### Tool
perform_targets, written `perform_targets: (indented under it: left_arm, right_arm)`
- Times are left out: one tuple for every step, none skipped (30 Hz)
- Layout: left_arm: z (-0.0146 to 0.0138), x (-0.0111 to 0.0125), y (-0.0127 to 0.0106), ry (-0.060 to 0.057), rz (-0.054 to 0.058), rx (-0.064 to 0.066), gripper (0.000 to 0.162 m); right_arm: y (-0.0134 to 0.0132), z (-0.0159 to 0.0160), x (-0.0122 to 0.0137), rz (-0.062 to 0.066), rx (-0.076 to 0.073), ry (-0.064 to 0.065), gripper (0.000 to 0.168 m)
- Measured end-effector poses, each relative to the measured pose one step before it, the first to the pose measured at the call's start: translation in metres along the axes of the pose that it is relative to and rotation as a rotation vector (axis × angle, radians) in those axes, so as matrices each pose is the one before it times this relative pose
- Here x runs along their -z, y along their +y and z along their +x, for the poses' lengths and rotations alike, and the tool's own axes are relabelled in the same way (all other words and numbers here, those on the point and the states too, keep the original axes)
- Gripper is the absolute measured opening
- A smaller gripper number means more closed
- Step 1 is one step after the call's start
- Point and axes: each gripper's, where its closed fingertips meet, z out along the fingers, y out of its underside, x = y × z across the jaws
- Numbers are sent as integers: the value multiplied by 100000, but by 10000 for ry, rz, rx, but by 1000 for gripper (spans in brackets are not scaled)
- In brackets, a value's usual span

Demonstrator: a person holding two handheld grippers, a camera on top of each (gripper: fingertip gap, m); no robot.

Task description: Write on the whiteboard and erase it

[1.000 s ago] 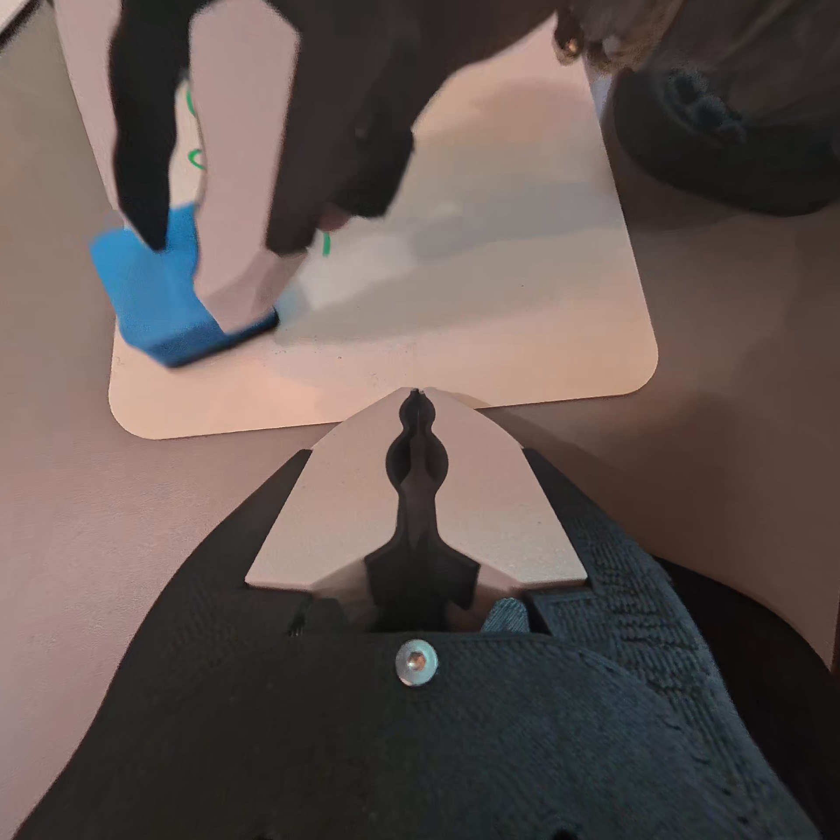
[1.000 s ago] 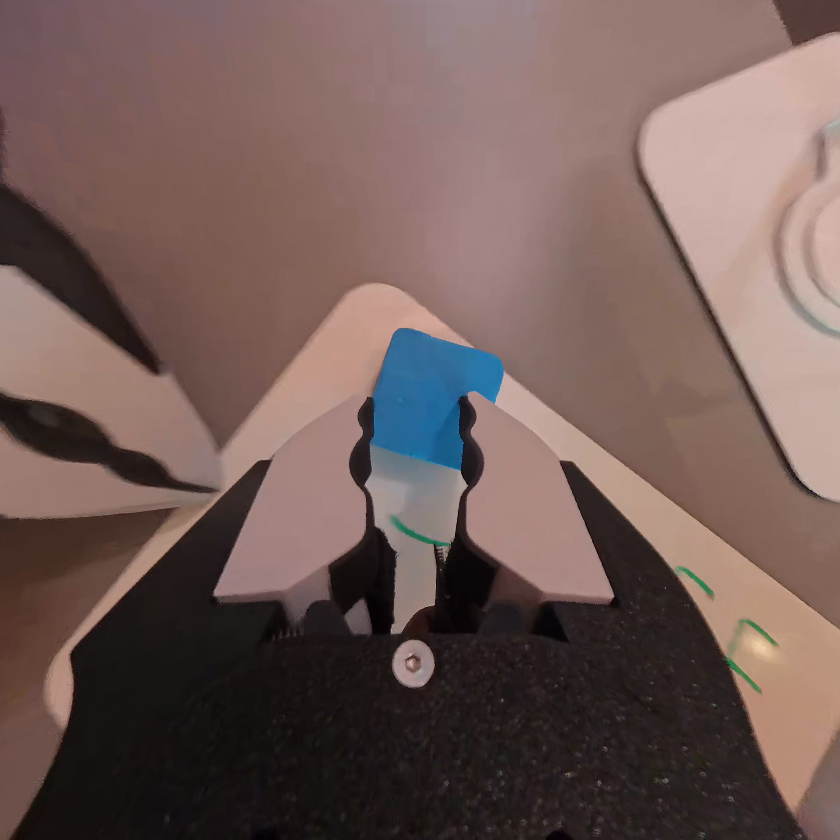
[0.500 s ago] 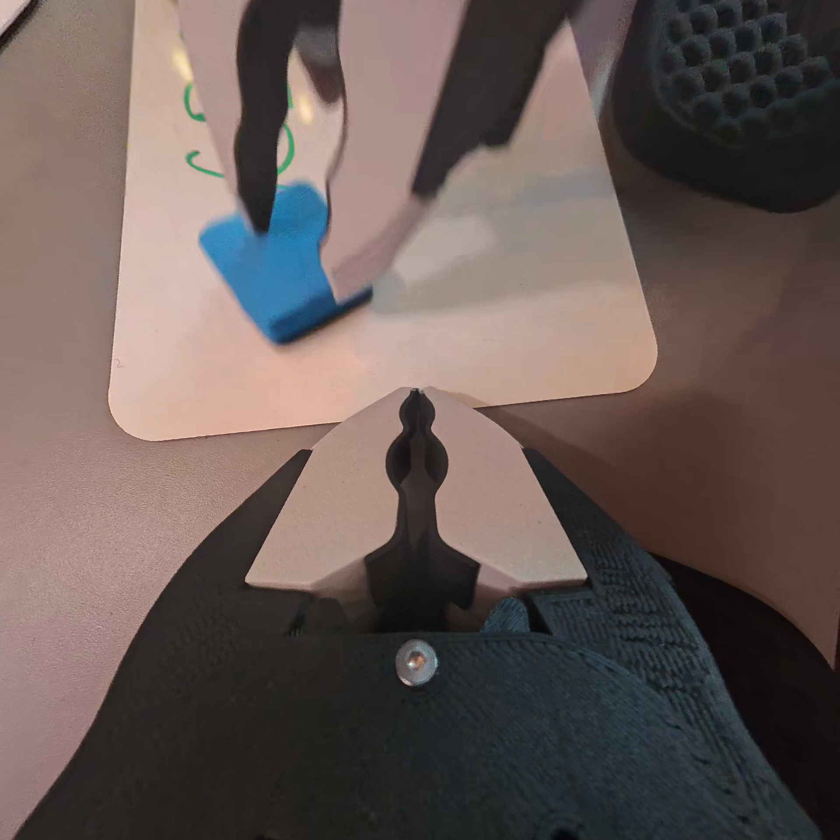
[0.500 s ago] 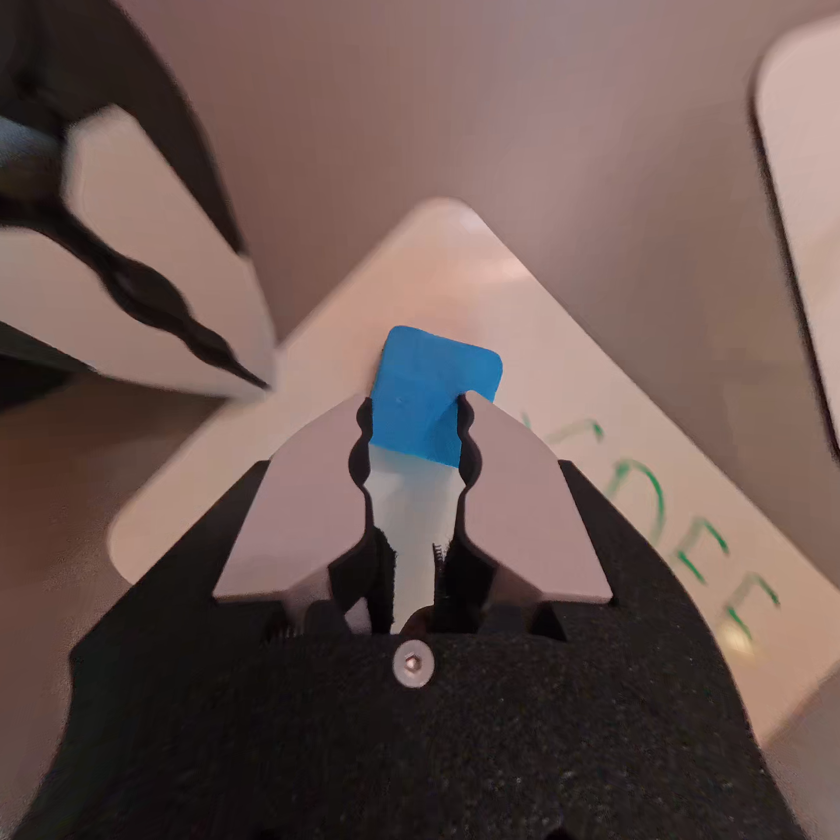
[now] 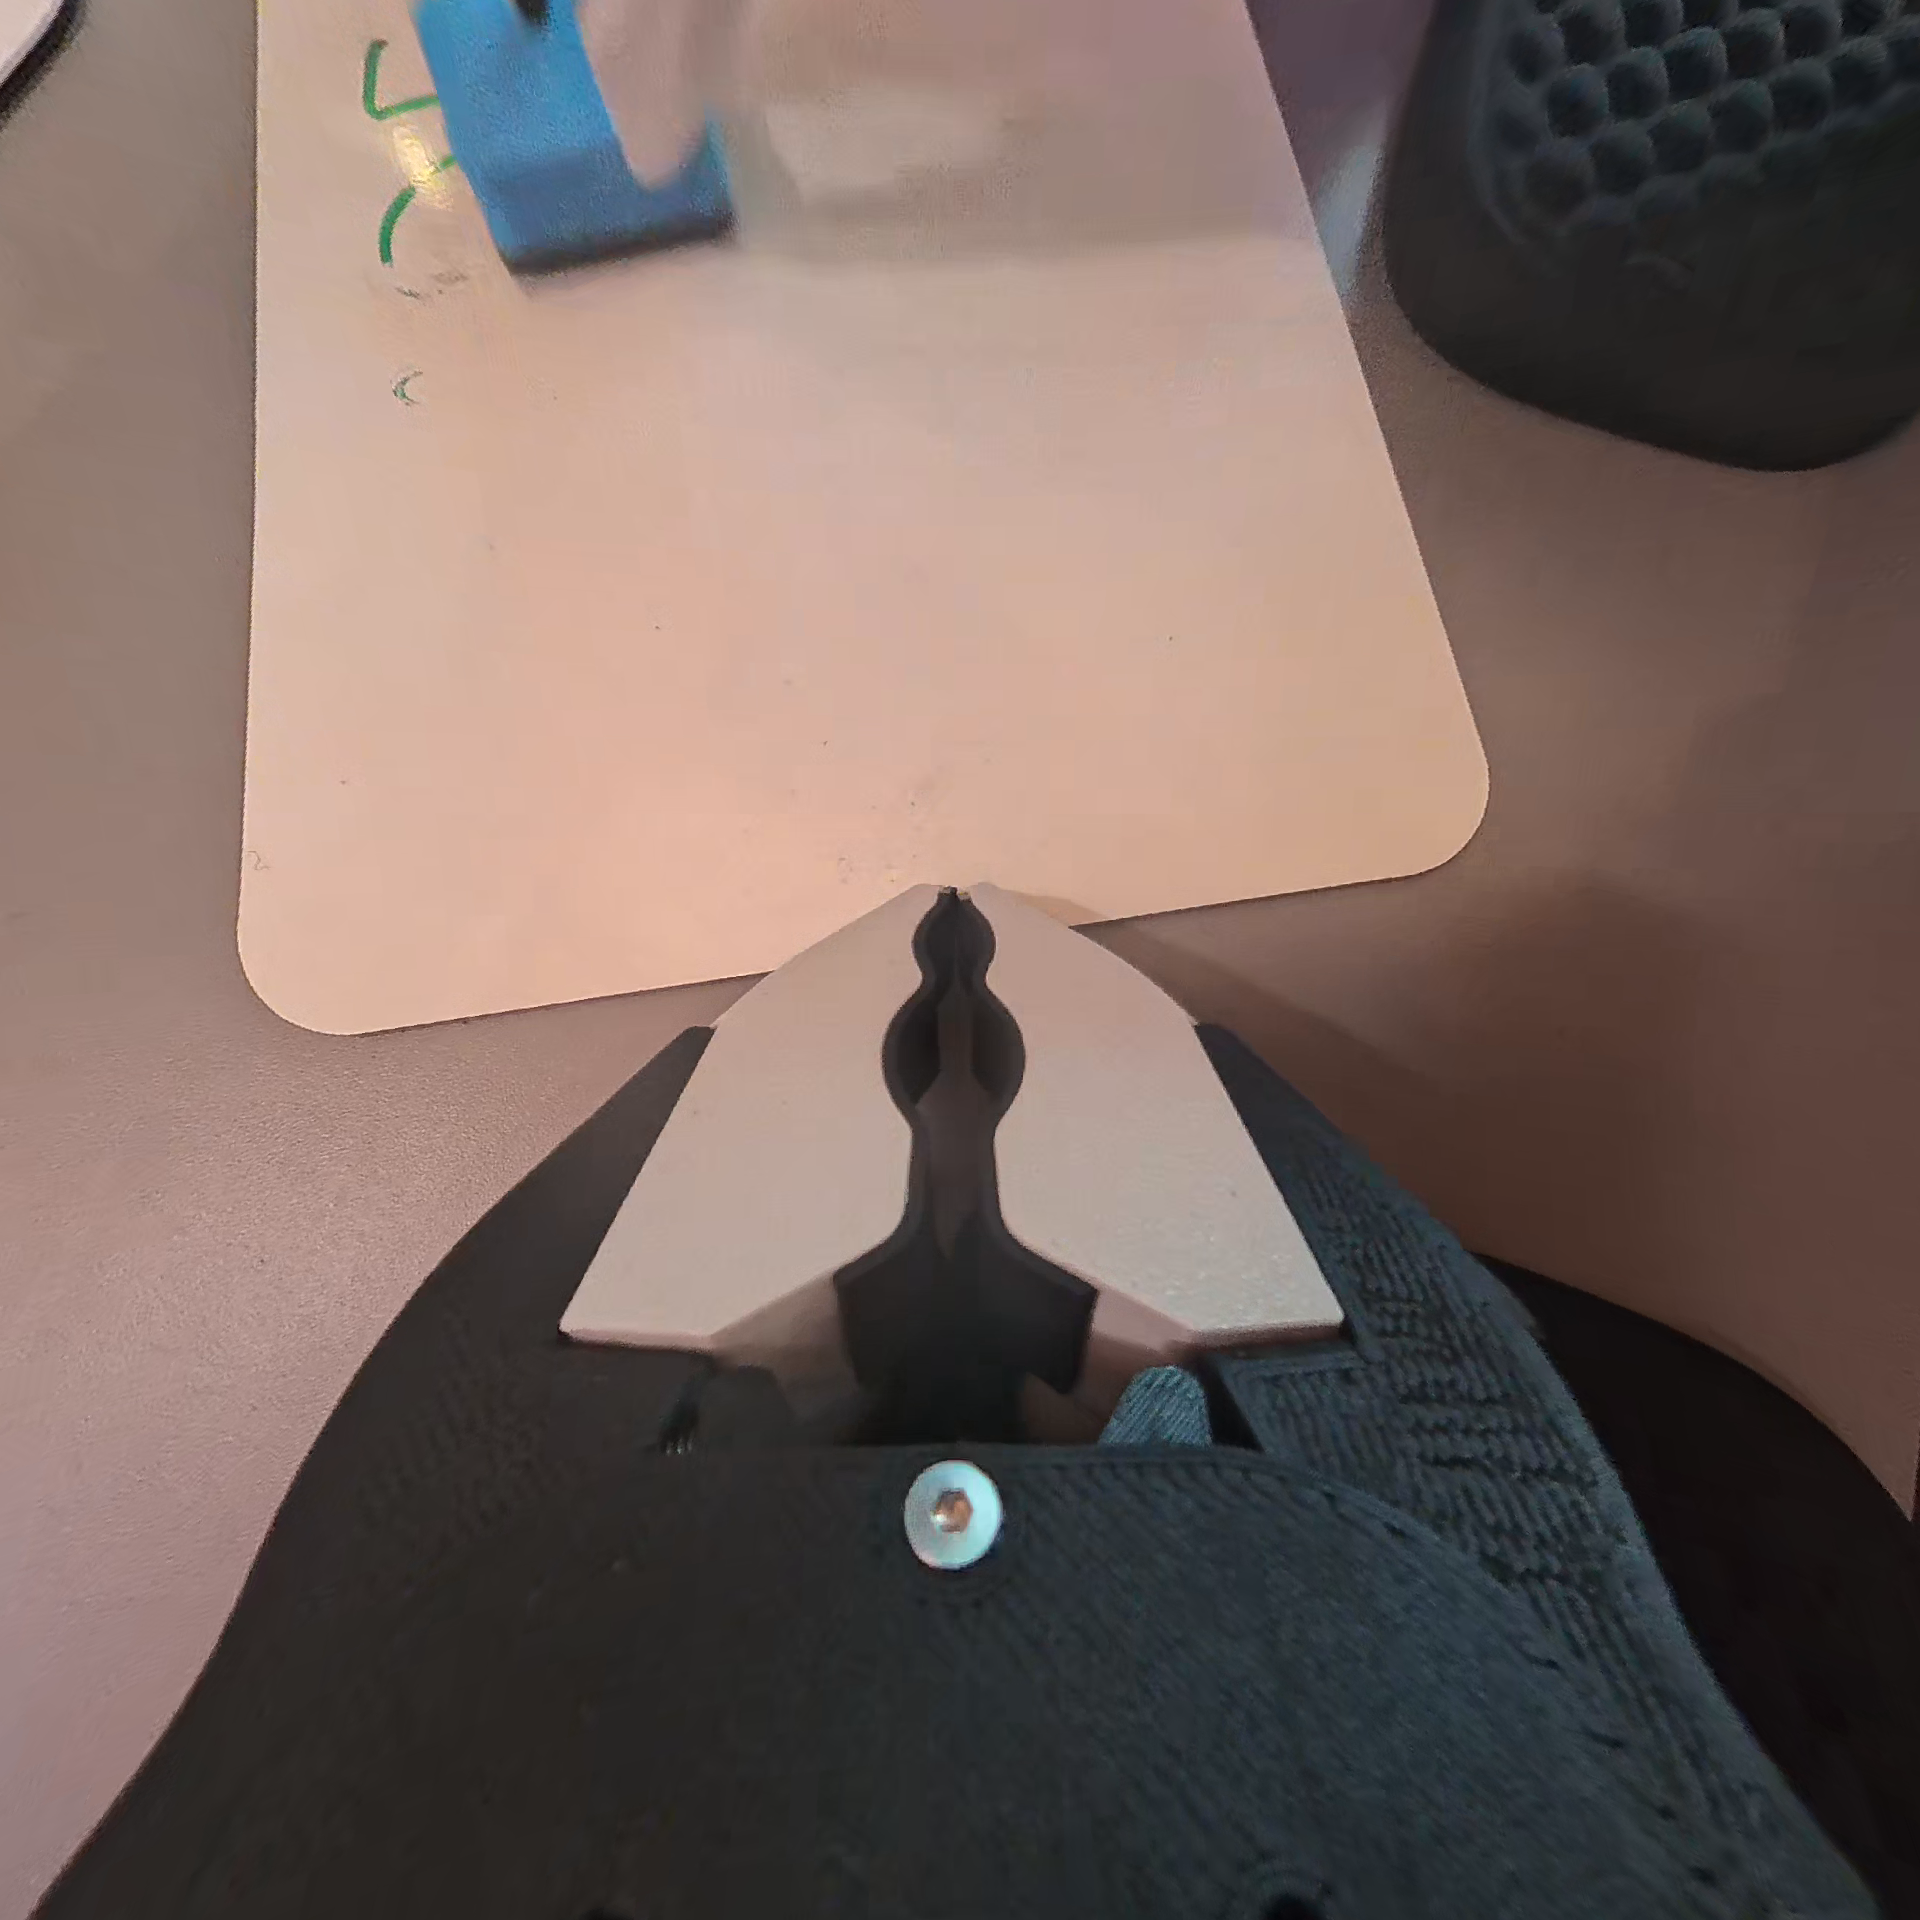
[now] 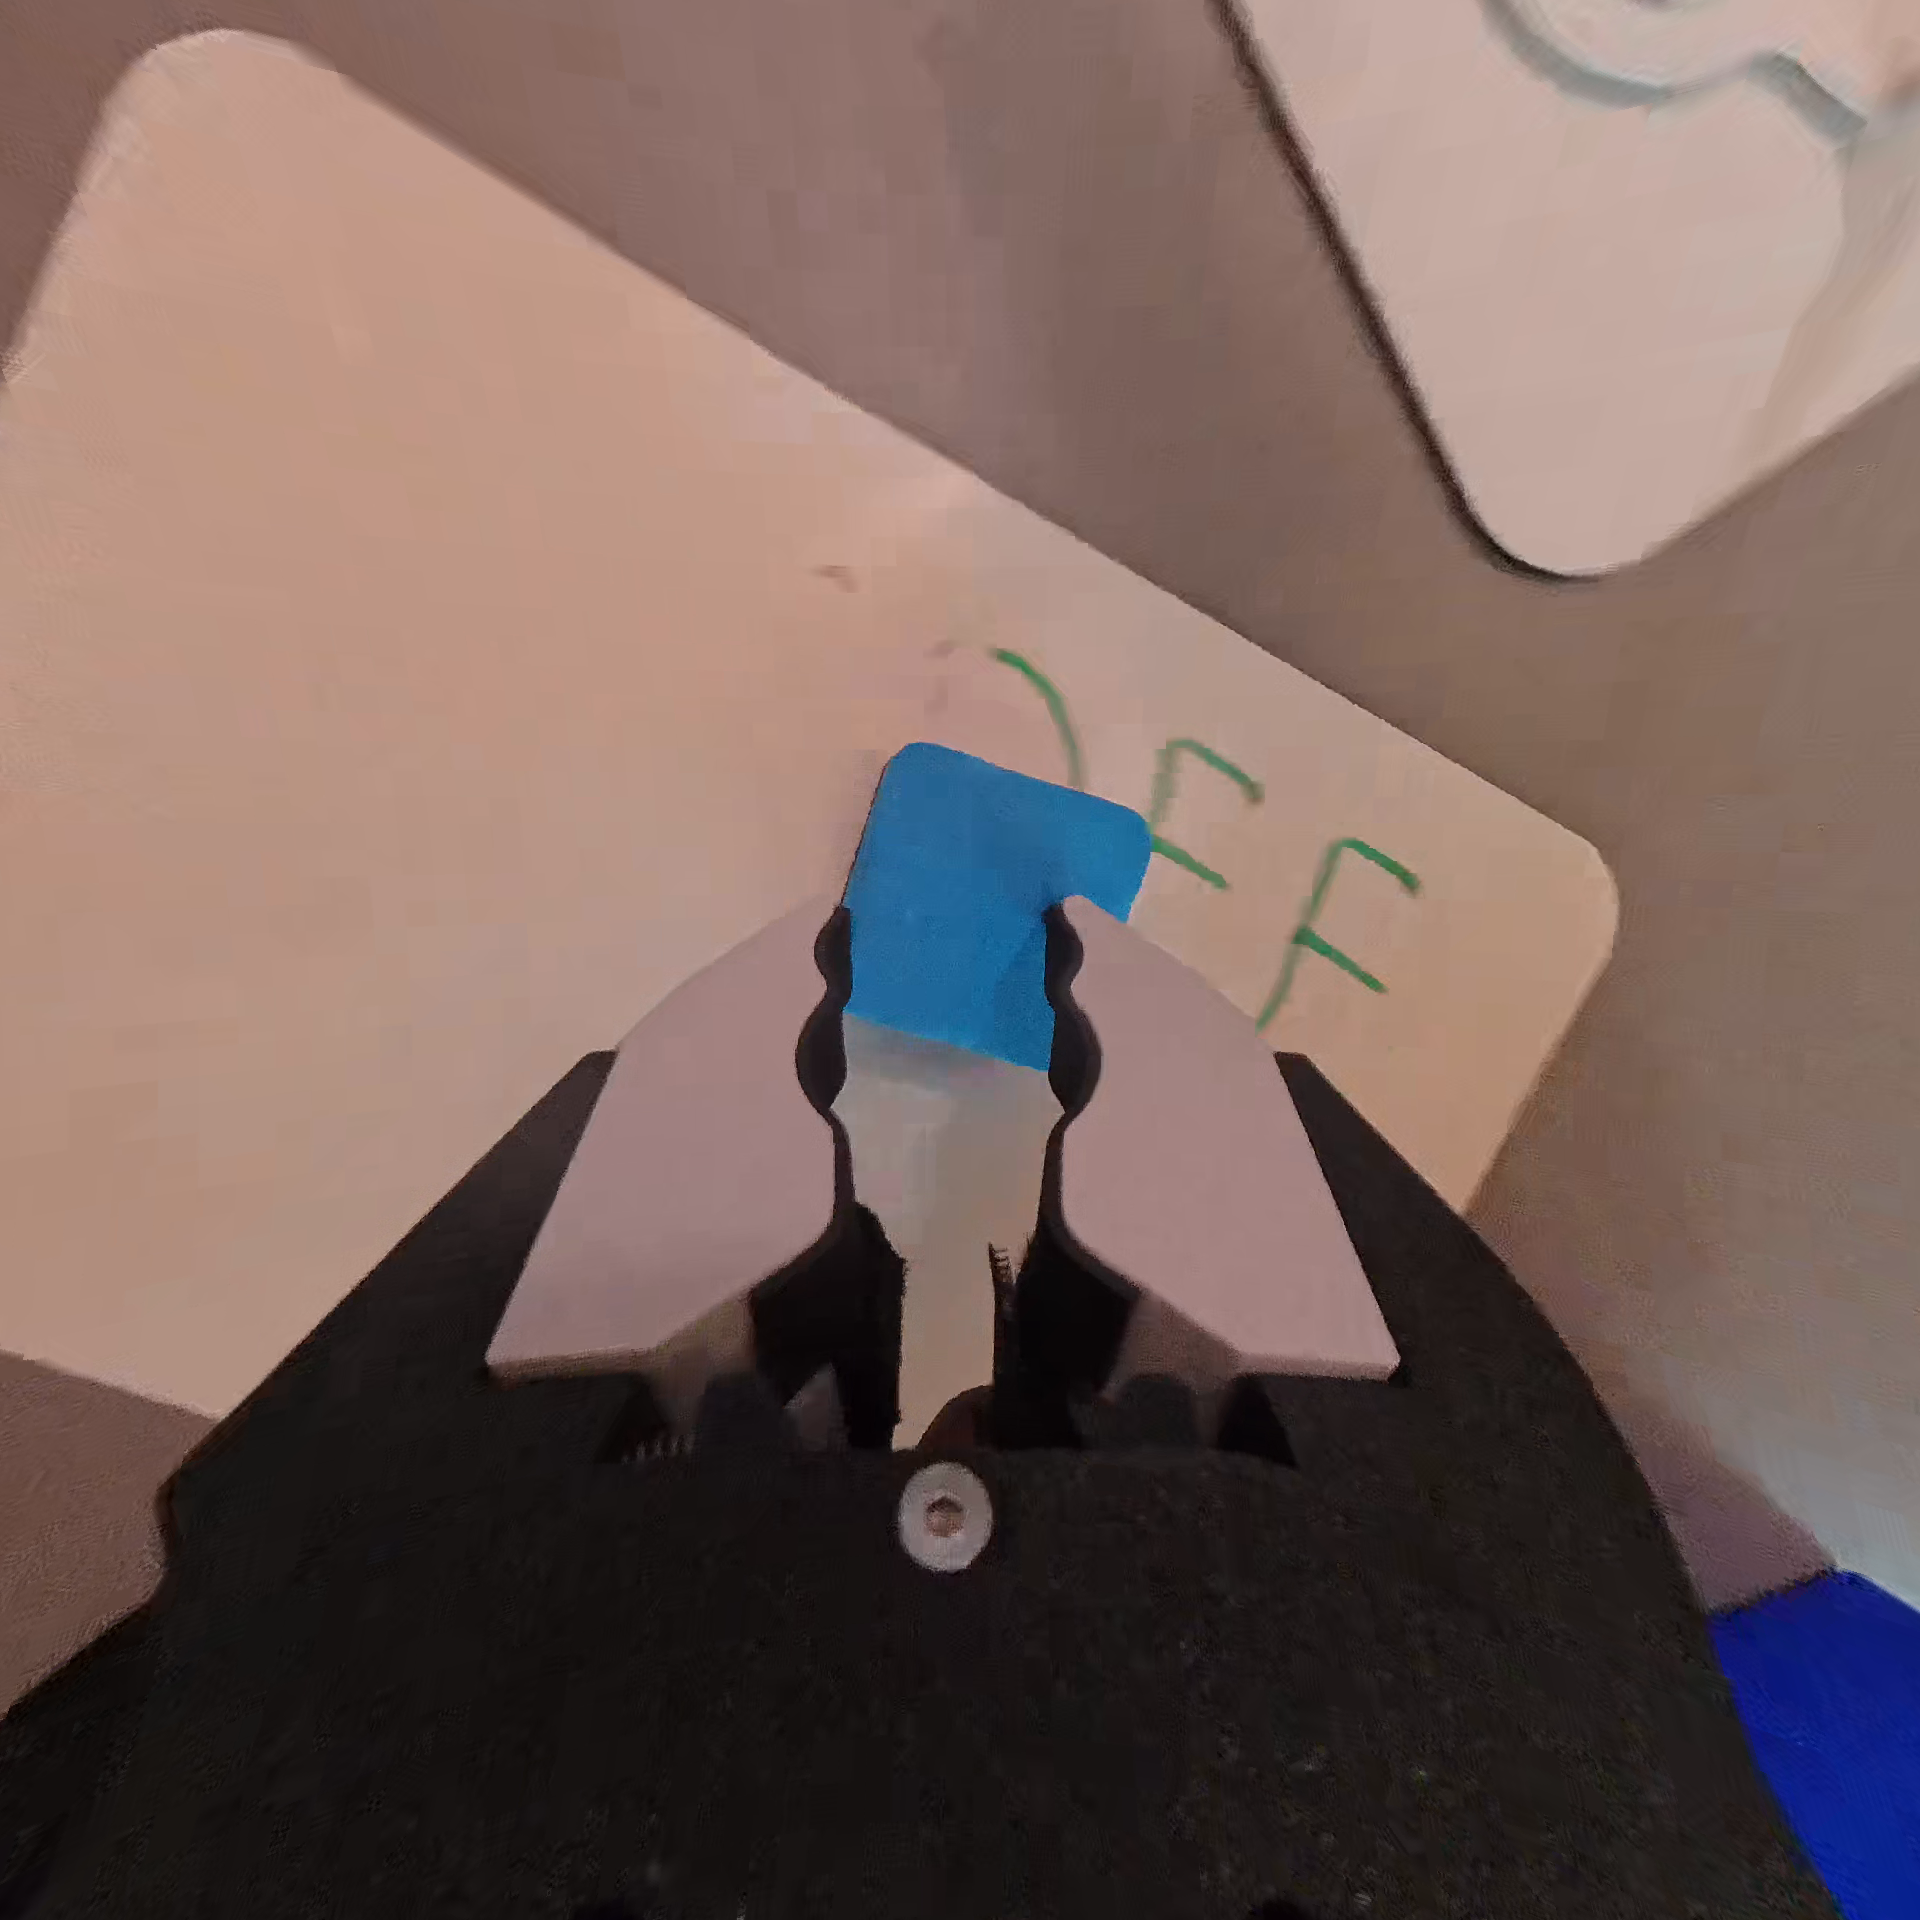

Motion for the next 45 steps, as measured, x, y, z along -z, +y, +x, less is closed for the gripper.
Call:
perform_targets:
  left_arm:
    - [3, -2, 12, 9, -1, 0, 2]
    - [-2, 6, 1, 13, 5, 14, 2]
    - [7, 5, 0, 12, 6, 9, 2]
    - [11, 9, 7, 24, 0, 12, 2]
    - [16, 11, 19, 30, 7, 23, 2]
    - [9, 3, 7, 26, 12, 30, 2]
    - [2, 1, -4, 12, 5, 11, 2]
    - [2, 1, 3, -9, 0, -21, 2]
    - [9, 1, 3, -16, 1, -18, 2]
    - [0, -6, -5, -11, 2, -10, 2]
    - [-10, -14, -1, -10, 3, -6, 2]
    - [7, 8, 7, -4, 3, -1, 2]
    - [2, 0, 0, -6, 1, -7, 2]
    - [1, 3, 7, -4, -4, -11, 2]
    - [2, 1, 1, 3, -1, -3, 2]
    - [-5, 0, -6, 15, 6, 17, 2]
    - [9, -2, 7, 18, 5, 21, 2]
    - [1, 7, 3, 17, 3, 11, 2]
    - [6, 2, -2, 22, 2, 18, 1]
    - [5, -7, 2, 15, 6, 11, 1]
    - [-1, 4, -1, 10, 7, 3, 1]
    - [7, -1, 8, 8, 5, 18, 1]
    - [-4, 2, -1, -6, 5, -3, 1]
    - [8, -4, -2, -13, 1, -15, 2]
    - [-7, 1, -2, 1, 5, 0, 2]
    - [2, 5, -2, 19, 5, 29, 2]
    - [7, -11, -1, 8, 5, 15, 2]
    - [0, 9, -1, -15, -2, -14, 2]
    - [-1, -6, 0, -21, -4, -24, 2]
    - [-3, 4, 3, 1, 1, 4, 2]
    - [6, -1, -4, 23, 0, 27, 2]
    - [-2, 8, 3, 20, 2, 22, 2]
    - [3, -6, -7, 6, 1, 3, 2]
    - [10, -9, 5, 1, 3, -7, 2]
    - [35, 9, 10, 13, 2, -13, 1]
    - [30, -4, 0, -1, 1, -25, 2]
    - [16, -1, -5, -14, -7, -43, 2]
    - [6, 2, 7, -22, -1, -30, 2]
    - [6, 4, -1, 1, 9, 8, 2]
    - [0, 3, 0, 8, 2, 15, 1]
    - [-2, -2, 0, 12, -6, 5, 2]
    - [0, 2, -4, 23, 3, 27, 2]
    - [-6, -5, 1, 29, 3, 28, 1]
    - [-2, -2, -7, 29, 1, 23, 1]
    - [-2, -6, -15, 22, 8, 16, 1]
  right_arm:
    - [-5, 1906, -219, 135, -599, 139, 36]
    - [-384, 1185, -314, 120, -306, 150, 36]
    - [-624, 314, -366, 84, 14, 143, 36]
    - [-819, -565, -375, 141, 215, 33, 36]
    - [-993, -1477, -342, 256, 272, -258, 36]
    - [-869, -1838, -258, 213, 345, -299, 36]
    - [-599, -1903, -143, 83, 520, -268, 36]
    - [-327, -1709, 22, -7, 492, -343, 36]
    - [49, -816, 129, -68, 324, -210, 36]
    - [388, 180, 203, -27, -29, -176, 36]
    - [786, 1313, 339, -102, -443, 16, 36]
    - [1318, 2827, 473, -361, -497, 678, 36]
    - [1311, 3218, 288, -300, -575, 659, 36]
    - [1011, 3080, 28, -145, -774, 421, 36]
    - [594, 2567, -95, -23, -709, 247, 36]
    - [113, 1533, -150, 76, -502, 28, 36]
    - [-128, 589, -139, 46, -163, 70, 36]
    - [-290, -321, -125, 15, 149, 101, 36]
    - [-575, -1406, -117, 152, 302, -180, 36]
    - [-875, -2469, -116, 327, 320, -562, 36]
    - [-833, -2812, -186, 278, 521, -526, 36]
    - [-620, -2719, -175, 101, 721, -413, 36]
    - [-323, -1824, -60, -84, 705, -218, 36]
    - [14, -367, 20, -101, 310, -45, 36]
    - [314, 854, 102, 37, -333, -101, 35]
    - [904, 2640, 276, -144, -676, 545, 35]
    - [1221, 3461, 305, -264, -680, 833, 35]
    - [978, 2742, 135, -117, -885, 366, 35]
    - [615, 1685, 124, -32, -654, 139, 35]
    - [316, 217, 169, -1, -127, -20, 35]
    - [225, -979, 194, -33, 277, 2, 35]
    - [25, -2331, 308, 77, 500, -343, 35]
    - [-101, -3171, 341, 152, 607, -564, 35]
    - [3, -2709, 255, 24, 795, -285, 36]
    - [195, -1398, 254, -64, 592, -61, 35]
    - [404, 98, 226, 54, -87, -96, 35]
    - [716, 1601, 225, 103, -684, 77, 35]
    - [1266, 3301, 385, -197, -782, 877, 35]
    - [1082, 2977, 210, -138, -841, 580, 35]
    - [476, 1639, 78, 33, -870, -1, 35]
    - [102, 361, 60, -12, -285, 3, 35]
    - [-9, -796, -18, -116, 367, 171, 35]
    - [-379, -2377, 53, 24, 645, -233, 35]
    - [-919, -3839, 65, 290, 608, -764, 35]
    - [-1139, -4137, -271, 347, 790, -609, 35]
